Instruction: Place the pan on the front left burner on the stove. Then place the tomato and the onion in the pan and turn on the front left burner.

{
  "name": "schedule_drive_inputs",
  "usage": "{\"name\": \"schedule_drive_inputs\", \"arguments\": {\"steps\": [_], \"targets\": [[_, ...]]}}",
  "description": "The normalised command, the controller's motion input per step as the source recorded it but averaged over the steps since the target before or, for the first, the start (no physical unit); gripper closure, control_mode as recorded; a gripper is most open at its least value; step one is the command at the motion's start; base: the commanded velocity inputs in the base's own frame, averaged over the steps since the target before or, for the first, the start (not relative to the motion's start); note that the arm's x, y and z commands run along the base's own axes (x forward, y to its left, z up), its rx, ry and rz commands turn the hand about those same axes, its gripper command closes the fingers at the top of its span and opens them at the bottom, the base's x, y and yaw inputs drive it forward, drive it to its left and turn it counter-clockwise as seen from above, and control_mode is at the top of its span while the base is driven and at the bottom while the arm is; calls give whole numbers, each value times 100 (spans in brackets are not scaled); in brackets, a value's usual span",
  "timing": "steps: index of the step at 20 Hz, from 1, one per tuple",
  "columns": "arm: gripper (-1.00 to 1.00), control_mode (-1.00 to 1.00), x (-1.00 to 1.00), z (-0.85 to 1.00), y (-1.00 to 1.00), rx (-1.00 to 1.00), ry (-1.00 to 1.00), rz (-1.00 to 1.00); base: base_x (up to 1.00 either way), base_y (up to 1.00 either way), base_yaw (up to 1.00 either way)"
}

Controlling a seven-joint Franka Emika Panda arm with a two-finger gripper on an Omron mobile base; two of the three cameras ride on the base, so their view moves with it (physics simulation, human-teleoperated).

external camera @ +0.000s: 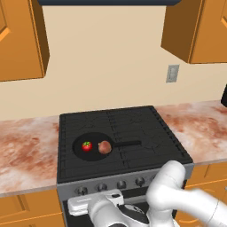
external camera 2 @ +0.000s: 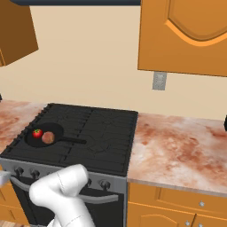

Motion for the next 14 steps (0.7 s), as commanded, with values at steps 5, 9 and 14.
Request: {"name": "schedule_drive_inputs", "arguments": {"steps": [5,9,14], "targets": [[-100,-100,-5,-14,0,9,-7,-12,0,0,0],[-100,-100,-3,-4,0,4,-7,-12,0,0,0],[-100,-100,0,0,4,0,-11,-9,0,0,0]]}}
